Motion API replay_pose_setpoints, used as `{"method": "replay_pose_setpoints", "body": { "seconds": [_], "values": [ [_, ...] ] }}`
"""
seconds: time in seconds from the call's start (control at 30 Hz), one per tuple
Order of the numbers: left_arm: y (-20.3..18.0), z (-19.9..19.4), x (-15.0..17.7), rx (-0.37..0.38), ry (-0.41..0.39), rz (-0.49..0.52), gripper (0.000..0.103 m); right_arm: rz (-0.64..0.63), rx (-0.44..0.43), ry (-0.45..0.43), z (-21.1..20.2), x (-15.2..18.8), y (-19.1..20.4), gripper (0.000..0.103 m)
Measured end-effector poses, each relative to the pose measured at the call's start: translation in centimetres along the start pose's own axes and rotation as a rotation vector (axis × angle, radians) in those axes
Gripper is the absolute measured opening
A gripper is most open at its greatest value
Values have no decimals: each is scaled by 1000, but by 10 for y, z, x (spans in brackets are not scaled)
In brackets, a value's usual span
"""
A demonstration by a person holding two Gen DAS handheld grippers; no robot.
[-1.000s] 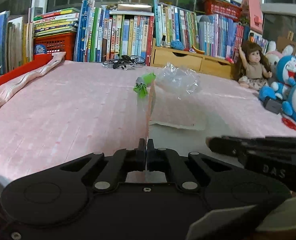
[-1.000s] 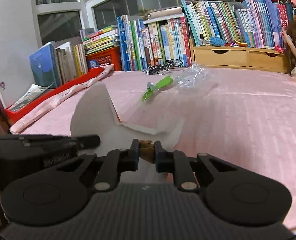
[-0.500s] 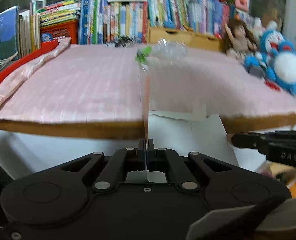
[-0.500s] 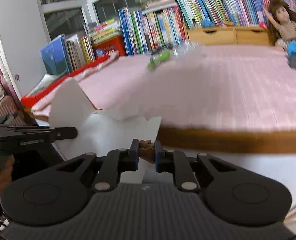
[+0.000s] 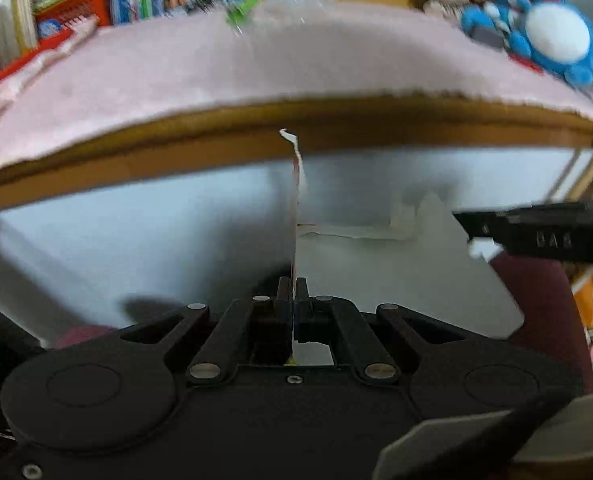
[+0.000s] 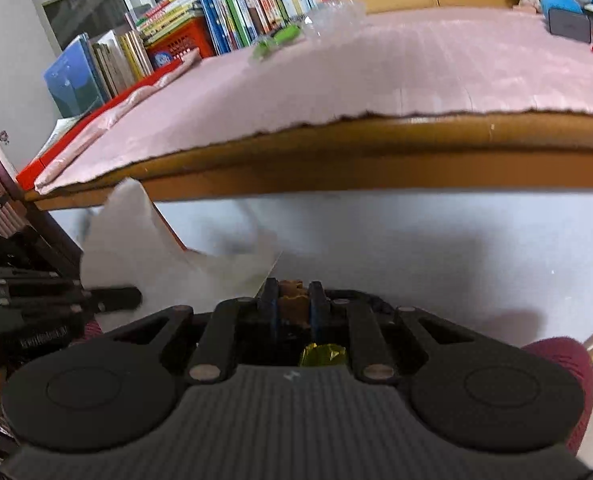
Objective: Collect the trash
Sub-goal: 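Lower both held items into the black bin and open both tools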
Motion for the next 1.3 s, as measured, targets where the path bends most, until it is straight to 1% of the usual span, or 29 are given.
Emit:
{"method": "replay_pose_setpoints", "body": {
  "seconds": [0.13,0.23,0.4,0.47,0.53,0.7,0.8,0.83,0.87,0.9,0.93,1.03,1.1,1.3],
  "values": [
    [-1,23,8,-10,65,6,1,16,3,30,9,4,-5,20],
    [-3,33,11,-3,92,7,3,14,11,46,15,6,-6,20],
    [-7,44,12,-4,114,20,8,23,12,65,25,5,-9,21],
    [-7,46,12,-3,116,16,13,22,13,67,29,2,-7,21],
    [-5,49,11,-6,122,19,16,19,14,69,31,1,-7,21],
    [-3,55,11,-14,130,26,18,14,17,78,36,-1,-8,25],
    [-3,56,10,-13,130,20,27,17,13,84,37,0,-8,26],
    [-2,56,9,-15,126,19,32,17,11,85,38,0,-8,26],
    [-2,56,8,-17,123,20,34,15,10,88,38,0,-8,30],
    [-2,55,8,-18,121,22,35,13,11,90,38,0,-8,40],
    [-1,55,7,-18,120,21,35,11,10,90,37,0,-8,45],
    [0,55,6,-19,118,15,41,9,8,94,37,-1,-7,50],
    [1,54,4,-21,112,13,42,10,8,93,37,-2,-7,56],
    [3,46,-5,-25,85,1,46,8,-6,84,32,-5,-7,61]
  ]
}}
Point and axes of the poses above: each gripper's, at about its wrist camera, not at the fingertips, and z roughly the way its jaws point, y to its left, x to its underside, the point moved 4 cm from there along z, roughly the way its jaws point, and after that the axes turned 4 degrees about z, right-handed, at the moved point
